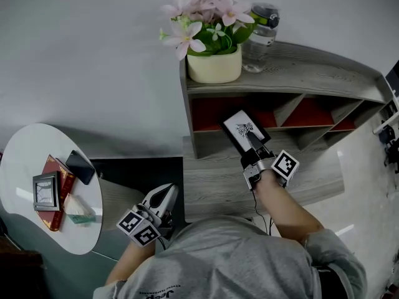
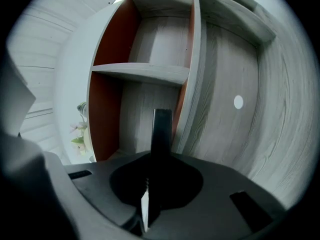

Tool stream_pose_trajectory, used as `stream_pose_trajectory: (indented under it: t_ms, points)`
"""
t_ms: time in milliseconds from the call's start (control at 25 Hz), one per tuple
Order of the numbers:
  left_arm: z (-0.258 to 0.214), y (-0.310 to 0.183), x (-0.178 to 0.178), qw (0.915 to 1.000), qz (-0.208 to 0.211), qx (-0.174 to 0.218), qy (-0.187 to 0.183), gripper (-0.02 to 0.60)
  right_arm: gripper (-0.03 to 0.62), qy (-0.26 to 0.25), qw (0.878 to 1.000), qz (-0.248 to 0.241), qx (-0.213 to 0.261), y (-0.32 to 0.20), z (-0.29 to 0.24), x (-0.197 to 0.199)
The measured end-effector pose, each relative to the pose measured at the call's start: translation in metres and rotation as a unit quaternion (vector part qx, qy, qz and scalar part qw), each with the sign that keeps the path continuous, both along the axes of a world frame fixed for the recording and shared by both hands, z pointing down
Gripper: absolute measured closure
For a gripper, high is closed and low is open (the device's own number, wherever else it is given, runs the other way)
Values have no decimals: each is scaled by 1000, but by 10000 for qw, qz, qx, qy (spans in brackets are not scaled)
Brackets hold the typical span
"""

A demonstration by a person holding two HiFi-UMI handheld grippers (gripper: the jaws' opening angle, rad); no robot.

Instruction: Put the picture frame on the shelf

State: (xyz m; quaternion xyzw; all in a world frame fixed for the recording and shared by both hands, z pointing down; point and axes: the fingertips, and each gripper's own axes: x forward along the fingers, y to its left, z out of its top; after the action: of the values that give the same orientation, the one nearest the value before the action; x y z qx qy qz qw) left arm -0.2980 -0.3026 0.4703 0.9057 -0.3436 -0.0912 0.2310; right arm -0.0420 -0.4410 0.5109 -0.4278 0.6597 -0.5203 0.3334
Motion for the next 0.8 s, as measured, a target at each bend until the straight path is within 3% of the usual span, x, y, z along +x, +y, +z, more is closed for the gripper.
stream_pose_trajectory:
  t_ms: [160, 320, 480, 800]
  points:
    - [1, 2, -1, 10000, 44, -16, 49, 555, 553, -126, 9990, 297, -296, -6, 5, 0]
    - [3, 7, -4, 9999, 63, -56, 80, 555, 538, -380, 9982, 379, -281, -15, 1, -5]
    - [4, 11, -5, 9999, 73, -75, 114, 555, 363, -496, 9969, 343, -503, -22, 3, -12]
    - [0, 16, -5, 9998, 92, -66, 181, 555, 298, -394, 9968, 58, -695, -35, -5, -36]
